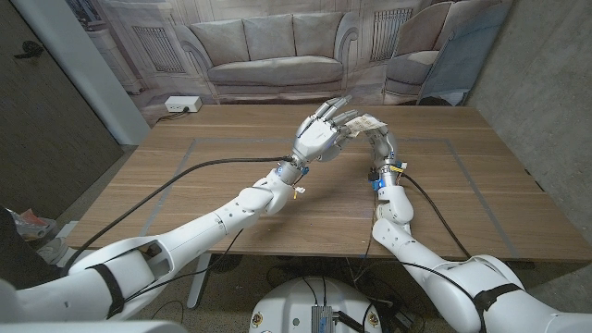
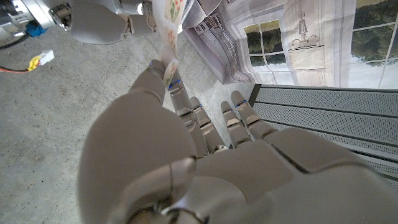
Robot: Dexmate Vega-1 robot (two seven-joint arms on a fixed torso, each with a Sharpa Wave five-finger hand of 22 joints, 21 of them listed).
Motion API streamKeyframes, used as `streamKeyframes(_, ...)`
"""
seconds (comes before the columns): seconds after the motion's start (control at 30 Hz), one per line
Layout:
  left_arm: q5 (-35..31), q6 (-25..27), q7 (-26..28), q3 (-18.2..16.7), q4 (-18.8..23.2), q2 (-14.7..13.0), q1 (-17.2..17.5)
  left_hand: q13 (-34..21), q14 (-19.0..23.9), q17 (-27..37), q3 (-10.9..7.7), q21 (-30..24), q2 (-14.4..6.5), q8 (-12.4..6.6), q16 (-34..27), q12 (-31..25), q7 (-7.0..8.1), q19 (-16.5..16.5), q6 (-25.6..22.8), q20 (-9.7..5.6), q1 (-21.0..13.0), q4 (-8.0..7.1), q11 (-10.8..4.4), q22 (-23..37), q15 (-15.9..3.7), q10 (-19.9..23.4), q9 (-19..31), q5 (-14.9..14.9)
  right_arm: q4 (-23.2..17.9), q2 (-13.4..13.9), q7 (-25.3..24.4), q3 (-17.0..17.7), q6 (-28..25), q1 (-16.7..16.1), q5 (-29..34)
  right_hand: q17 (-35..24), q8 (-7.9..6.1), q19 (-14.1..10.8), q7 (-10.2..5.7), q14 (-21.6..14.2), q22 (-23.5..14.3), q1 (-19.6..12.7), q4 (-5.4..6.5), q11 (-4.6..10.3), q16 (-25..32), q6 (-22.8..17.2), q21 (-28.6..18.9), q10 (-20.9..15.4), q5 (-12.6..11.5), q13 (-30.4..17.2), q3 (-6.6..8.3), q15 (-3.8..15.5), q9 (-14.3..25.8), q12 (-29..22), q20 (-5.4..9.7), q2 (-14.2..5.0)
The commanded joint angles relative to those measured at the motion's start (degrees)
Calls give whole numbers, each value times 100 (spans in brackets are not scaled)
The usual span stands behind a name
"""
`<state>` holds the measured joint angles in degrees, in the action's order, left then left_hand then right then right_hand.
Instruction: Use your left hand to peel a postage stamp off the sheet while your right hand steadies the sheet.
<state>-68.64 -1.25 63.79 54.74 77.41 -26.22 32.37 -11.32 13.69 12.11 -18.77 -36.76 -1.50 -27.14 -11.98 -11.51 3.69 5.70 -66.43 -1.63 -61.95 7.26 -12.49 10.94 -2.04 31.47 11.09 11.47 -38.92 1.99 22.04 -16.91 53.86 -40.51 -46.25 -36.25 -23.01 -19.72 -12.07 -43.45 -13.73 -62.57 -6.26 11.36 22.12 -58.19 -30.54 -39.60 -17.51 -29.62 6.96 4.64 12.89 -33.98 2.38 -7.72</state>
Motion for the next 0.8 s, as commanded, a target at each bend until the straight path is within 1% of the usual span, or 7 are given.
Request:
streamKeyframes(0.03,187,-81,-6,227,-142,-43,-202,-20,-22,30,-50,-5,-1,-26,5,-16,344,-32,-333,3,11,0,14,8,-961,-17,13,5,13,27,-562,-51,-129,-94,195,-23,-217,-46,111,-108,-17,-119,-62,-4,38,-334,-72,-166,-5,-54,12,899,194,-89,260,-4)
streamKeyframes(0.3,581,-45,-283,333,-41,-119,-252,-21,-6,31,-68,-5,-3,-19,-3,-29,303,-46,-315,22,8,2,14,8,-967,23,27,6,-384,126,-696,-117,-226,-255,237,-30,-282,44,315,-34,-34,-202,-93,10,-50,-306,-105,-228,-27,-131,15,909,338,-155,434,-30)
streamKeyframes(0.37,599,-31,-242,355,-59,-119,-277,-21,-6,31,-73,0,-3,-19,-4,-31,298,-63,-311,35,6,4,13,7,-966,31,32,6,-279,97,-426,-80,-219,-202,83,-35,-289,71,358,-28,-40,-212,-81,12,-68,-259,-113,-205,-38,-148,27,906,386,-158,458,-76)
streamKeyframes(0.5,832,-93,-1142,328,432,-397,-257,-21,2,31,-64,4,24,2,-7,-28,297,-84,-278,59,35,-5,17,8,-946,30,25,3,-333,96,-482,-84,-239,-225,83,-25,-309,101,405,27,-49,-194,-42,12,-127,-197,-131,-176,-54,-176,39,903,470,-166,497,-139)
streamKeyframes(0.57,1063,-345,-1269,286,432,-427,-267,-21,-160,42,134,41,265,199,37,48,330,-206,98,166,394,-136,29,13,-823,-222,-4,45,-322,147,-428,-105,-236,-216,116,-21,-327,108,406,68,-53,-191,-34,13,-164,-173,-144,-152,-61,-191,39,906,520,-169,509,-142)
streamKeyframes(0.63,1011,-259,-1351,260,501,-438,-231,-33,-292,62,412,92,404,510,35,48,322,-366,658,291,1058,-458,31,27,-684,-422,-25,169,-405,179,-616,-131,-249,-260,217,-23,-349,144,433,88,-60,-190,-13,14,-197,-113,-155,-112,-79,-214,54,908,601,-172,532,-185)
streamKeyframes(0.8,1353,-592,-1513,147,541,-470,-177,-46,-469,69,716,169,535,802,41,58,366,-557,1149,474,1734,-795,72,35,-480,-723,-16,348,-464,221,-644,-137,-252,-294,228,-24,-384,186,437,113,-69,-178,20,13,-235,-74,-167,-71,-96,-241,70,907,691,-178,559,-223)
